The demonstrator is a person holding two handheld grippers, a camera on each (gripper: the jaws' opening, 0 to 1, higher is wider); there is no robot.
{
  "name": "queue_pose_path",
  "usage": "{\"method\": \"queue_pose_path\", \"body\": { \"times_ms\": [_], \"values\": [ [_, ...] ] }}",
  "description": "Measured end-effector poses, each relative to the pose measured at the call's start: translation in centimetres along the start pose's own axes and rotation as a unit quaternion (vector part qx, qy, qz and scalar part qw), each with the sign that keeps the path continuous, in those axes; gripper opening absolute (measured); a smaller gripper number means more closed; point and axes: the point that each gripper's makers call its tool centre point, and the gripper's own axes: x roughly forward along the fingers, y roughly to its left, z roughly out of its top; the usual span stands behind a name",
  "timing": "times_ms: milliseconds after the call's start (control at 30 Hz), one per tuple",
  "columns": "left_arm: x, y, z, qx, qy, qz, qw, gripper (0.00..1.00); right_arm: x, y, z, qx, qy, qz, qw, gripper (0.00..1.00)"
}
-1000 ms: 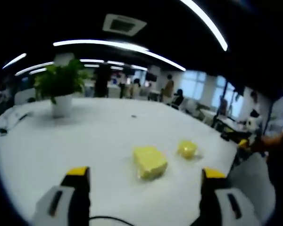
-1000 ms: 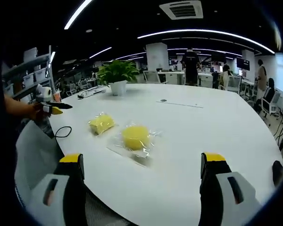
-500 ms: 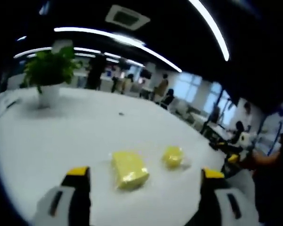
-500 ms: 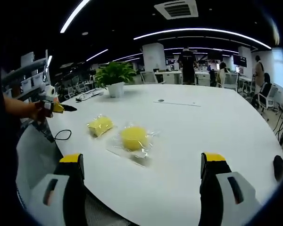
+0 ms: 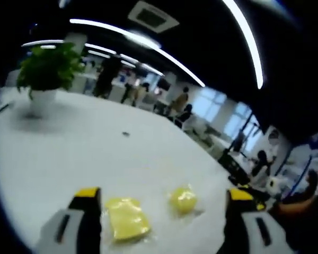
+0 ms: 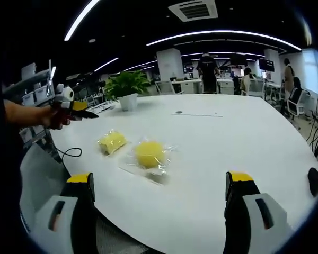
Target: Compare the silicone blocks by pressing each to a similar depth, holding the contact briefly, and releasing to observe deformation and rebound differences across the visible hardness samples.
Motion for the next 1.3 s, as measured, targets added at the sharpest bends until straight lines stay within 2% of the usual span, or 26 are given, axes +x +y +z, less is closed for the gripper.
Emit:
{"method": "queue_pose_path", "body": {
  "times_ms": [167,300,367,467,633,767,833,967,1033,1100,1167,1300],
  "values": [
    [1.8,-0.2,-0.1,-0.012,0.011,0.011,0.9998,1.0,-0.1,-0.2,0.2,0.001,-0.003,-0.007,1.0,0.96],
    [4.0,-1.5,-0.4,-0.031,0.031,-0.01,0.999,1.0,-0.4,0.3,0.1,-0.006,-0.001,-0.008,0.9999,0.96],
    [5.2,-2.2,-0.6,-0.022,0.042,-0.017,0.9987,1.0,-0.6,0.4,-0.1,-0.006,0.0,-0.008,0.9999,0.96],
    [6.6,-2.1,-0.9,0.001,0.051,-0.01,0.9987,1.0,-0.8,0.3,-0.2,-0.002,-0.001,-0.01,0.9999,0.96],
    [8.7,-2.5,-1.7,-0.012,0.066,-0.022,0.9975,1.0,-1.1,0.3,-0.1,0.002,-0.005,-0.011,0.9999,0.96],
    [9.9,-2.0,-2.4,-0.021,0.077,-0.02,0.9966,0.99,-1.3,0.0,0.0,0.003,-0.007,-0.015,0.9999,0.96],
    [10.2,-2.0,-3.3,-0.052,0.099,-0.019,0.9935,0.99,-1.3,-0.1,0.0,0.005,-0.008,-0.017,0.9998,0.96],
    [11.0,-2.2,-4.4,-0.076,0.12,-0.025,0.9895,0.94,-1.4,0.1,0.1,0.008,-0.01,-0.018,0.9998,0.96],
    [11.4,-2.1,-4.6,-0.106,0.118,-0.027,0.9869,0.93,-1.4,0.2,-0.1,0.008,-0.008,-0.018,0.9998,0.96],
    [11.9,-1.7,-5.1,-0.143,0.124,-0.024,0.9817,0.91,-1.4,0.2,-0.2,0.007,-0.005,-0.018,0.9998,0.96],
    [12.6,-0.9,-5.4,-0.157,0.121,-0.02,0.9799,0.88,-1.5,0.3,-0.2,0.007,-0.005,-0.017,0.9998,0.96],
    [13.3,-0.8,-6.0,-0.165,0.123,-0.026,0.9783,0.85,-1.6,0.1,-0.1,0.008,-0.003,-0.018,0.9998,0.96]
  ]
}}
